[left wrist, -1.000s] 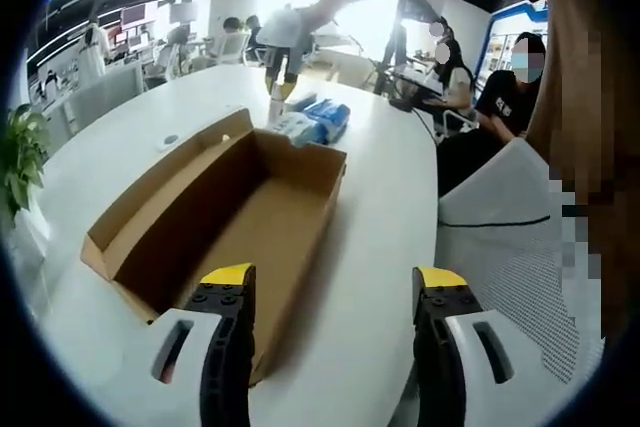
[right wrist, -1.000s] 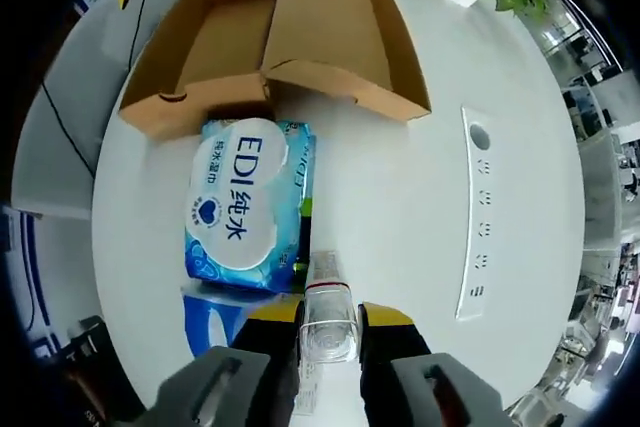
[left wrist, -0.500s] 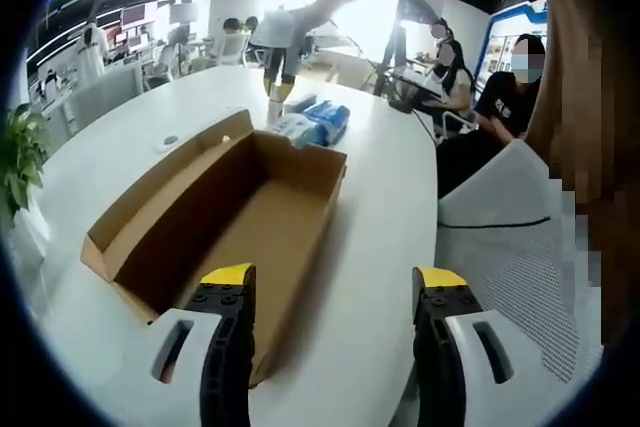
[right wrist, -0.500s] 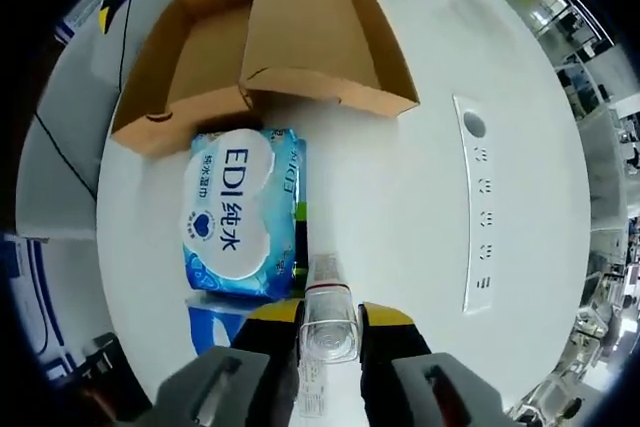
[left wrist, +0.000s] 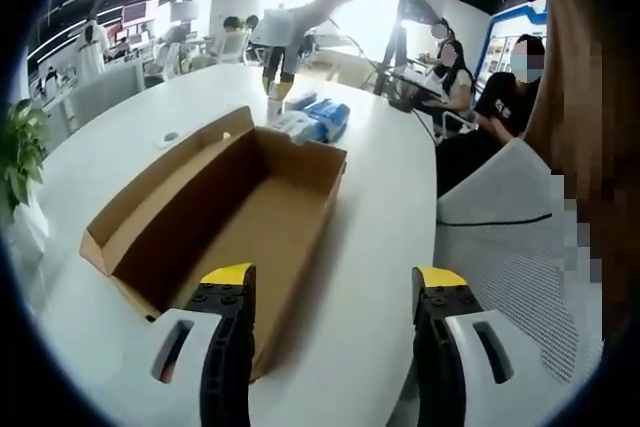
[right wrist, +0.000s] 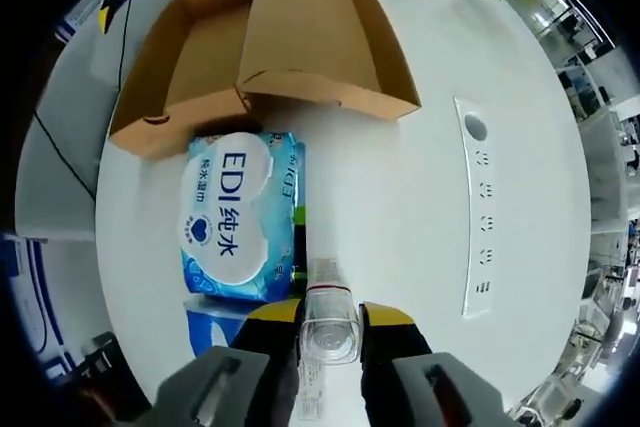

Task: Operate the shoe box by opening the lid, removing the specified soft item, and placing it in the target area until the item is outside and the box remains undamaged.

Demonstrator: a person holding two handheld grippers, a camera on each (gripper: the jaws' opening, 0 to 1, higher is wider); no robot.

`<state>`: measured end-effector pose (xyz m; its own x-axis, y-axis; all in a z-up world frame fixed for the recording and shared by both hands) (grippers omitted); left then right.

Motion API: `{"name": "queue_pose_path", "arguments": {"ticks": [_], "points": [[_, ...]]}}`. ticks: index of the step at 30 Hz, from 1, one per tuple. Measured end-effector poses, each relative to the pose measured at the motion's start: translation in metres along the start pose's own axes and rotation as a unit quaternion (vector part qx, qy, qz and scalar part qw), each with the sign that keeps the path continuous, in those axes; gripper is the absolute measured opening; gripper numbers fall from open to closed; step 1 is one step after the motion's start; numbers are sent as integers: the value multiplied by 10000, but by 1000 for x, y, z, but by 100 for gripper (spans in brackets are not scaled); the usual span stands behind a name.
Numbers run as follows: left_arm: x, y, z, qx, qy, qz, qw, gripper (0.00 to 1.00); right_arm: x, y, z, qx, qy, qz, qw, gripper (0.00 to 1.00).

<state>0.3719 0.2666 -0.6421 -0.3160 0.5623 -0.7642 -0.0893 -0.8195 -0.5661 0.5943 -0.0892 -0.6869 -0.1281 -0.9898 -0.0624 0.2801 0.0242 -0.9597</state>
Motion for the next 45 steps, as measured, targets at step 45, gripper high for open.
{"name": "queue_pose_path", "arguments": {"ticks": [45], "points": [[-4, -1, 2, -74, -246, 276, 9993, 62, -12, -57, 18, 678, 1622, 1122, 9780, 36]]}}
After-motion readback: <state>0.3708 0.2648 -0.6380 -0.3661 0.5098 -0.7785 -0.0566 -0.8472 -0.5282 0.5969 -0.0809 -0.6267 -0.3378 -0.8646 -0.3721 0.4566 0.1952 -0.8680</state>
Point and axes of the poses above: the point that each gripper's makers call its tool centre point, and the gripper's own axes: y roughly forward along the fingers, z roughly to its right, x roughly out of its underside, the point moved 3 cm from there along -y, roughly backward along the fingers, and after that the axes turned 13 degrees about x, right-handed, at the moved point
